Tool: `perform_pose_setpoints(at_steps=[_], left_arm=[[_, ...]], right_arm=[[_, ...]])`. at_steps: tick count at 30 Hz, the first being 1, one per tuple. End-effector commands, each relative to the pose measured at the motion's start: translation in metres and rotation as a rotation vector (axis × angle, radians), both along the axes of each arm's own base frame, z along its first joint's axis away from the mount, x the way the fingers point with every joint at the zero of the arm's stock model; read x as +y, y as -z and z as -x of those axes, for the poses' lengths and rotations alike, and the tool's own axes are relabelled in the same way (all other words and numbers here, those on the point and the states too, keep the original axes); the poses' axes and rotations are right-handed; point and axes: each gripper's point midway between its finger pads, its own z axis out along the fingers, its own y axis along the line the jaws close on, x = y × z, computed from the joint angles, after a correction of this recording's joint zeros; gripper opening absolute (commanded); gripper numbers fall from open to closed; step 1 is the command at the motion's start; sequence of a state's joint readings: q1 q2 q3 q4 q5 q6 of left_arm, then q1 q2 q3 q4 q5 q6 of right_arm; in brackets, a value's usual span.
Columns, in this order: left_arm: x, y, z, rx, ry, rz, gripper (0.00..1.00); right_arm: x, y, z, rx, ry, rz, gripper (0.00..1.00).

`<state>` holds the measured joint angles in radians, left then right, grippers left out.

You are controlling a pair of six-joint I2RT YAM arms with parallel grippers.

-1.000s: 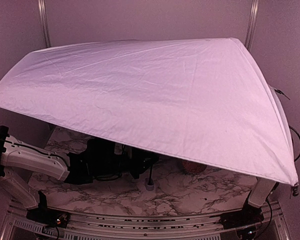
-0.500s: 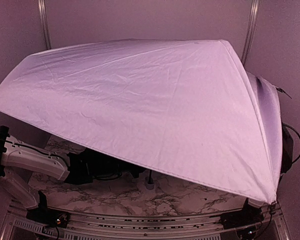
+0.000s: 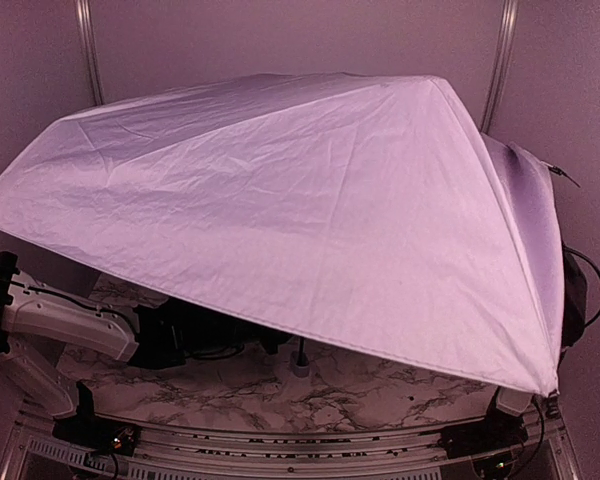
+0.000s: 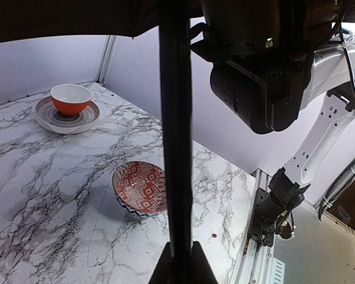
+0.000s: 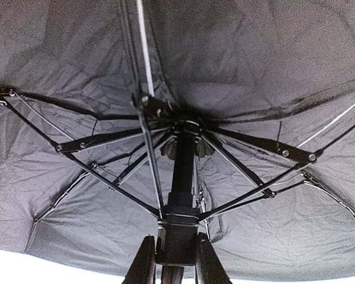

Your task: Put away the umbrella

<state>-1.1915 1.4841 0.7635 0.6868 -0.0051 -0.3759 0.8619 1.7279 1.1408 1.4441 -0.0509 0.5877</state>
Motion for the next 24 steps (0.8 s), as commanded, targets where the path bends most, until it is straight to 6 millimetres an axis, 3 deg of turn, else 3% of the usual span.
perform_pose_setpoints(at_steps=[1, 5, 12, 20, 24], left_arm=[[0.0, -0.046, 0.011, -0.09, 0.041, 0.128, 0.0], [0.001, -0.048, 0.011, -0.093, 0.038, 0.132, 0.0], [-0.001, -0.045, 0.011, -0.09, 0.04, 0.125, 0.0], [0.002, -0.05, 0.008, -0.107, 0.017, 0.131, 0.0], [0.01, -0.046, -0.01, -0.099, -0.093, 0.101, 0.0]], right_arm=[[-0.012, -0.012, 0.003, -0.045, 0.032, -0.02, 0.19], [-0.011, -0.01, 0.002, -0.04, 0.041, -0.008, 0.23], [-0.014, -0.009, 0.003, -0.046, 0.051, -0.011, 0.02], [-0.015, -0.006, 0.003, -0.042, 0.072, 0.011, 0.25], [-0.018, -0.002, 0.004, -0.029, 0.243, 0.084, 0.4]])
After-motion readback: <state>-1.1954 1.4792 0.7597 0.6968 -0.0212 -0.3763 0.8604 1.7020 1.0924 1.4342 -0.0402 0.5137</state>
